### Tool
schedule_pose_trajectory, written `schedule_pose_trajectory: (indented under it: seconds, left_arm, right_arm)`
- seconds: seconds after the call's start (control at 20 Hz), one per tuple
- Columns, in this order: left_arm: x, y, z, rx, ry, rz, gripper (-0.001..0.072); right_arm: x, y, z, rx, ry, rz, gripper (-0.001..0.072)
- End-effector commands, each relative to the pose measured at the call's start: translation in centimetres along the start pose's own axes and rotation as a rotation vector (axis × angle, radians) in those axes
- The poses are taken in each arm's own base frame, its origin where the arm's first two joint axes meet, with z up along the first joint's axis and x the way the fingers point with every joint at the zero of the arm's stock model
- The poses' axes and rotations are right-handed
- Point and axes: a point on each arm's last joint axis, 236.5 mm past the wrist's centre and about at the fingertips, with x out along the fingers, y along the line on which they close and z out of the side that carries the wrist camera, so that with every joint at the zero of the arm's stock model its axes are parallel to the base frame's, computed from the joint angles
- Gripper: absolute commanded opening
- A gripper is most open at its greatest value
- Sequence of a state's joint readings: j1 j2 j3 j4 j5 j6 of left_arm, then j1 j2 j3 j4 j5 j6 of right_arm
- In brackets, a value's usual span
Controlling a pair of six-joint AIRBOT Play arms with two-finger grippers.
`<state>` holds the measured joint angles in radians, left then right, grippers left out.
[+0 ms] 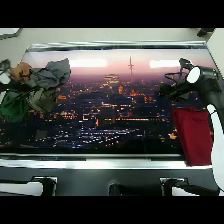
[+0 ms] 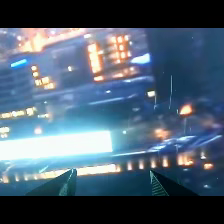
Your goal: Fold the shirts.
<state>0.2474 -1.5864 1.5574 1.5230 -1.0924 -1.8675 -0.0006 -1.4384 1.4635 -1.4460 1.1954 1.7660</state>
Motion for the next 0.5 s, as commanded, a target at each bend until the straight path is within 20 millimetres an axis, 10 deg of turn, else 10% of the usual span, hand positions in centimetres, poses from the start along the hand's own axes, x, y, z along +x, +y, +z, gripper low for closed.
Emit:
schedule_pose_trajectory:
  seconds: [0.0, 0.35, 0.4, 0.45]
  left_arm:
    - [4.1, 4.6, -1.2, -0.224, 0.157, -0.043, 0.072]
    - [9.6, 2.5, -4.6, -0.15, 0.278, -0.077, 0.0708]
    - [9.5, 2.5, -4.5, -0.151, 0.275, -0.077, 0.0455]
    - [8.8, 2.5, -4.0, -0.149, 0.262, -0.081, 0.003]
  right_arm:
    - [0.0, 0.1, 0.1, 0.001, -0.004, 0.003, 0.0555]
    - [0.0, 0.0, -0.6, 0.003, 0.026, 0.001, 0.0555]
    - [0.0, 0.1, -0.9, 0.005, 0.039, 0.004, 0.0554]
    - [0.0, 0.2, -1.2, 0.008, 0.053, 0.011, 0.0554]
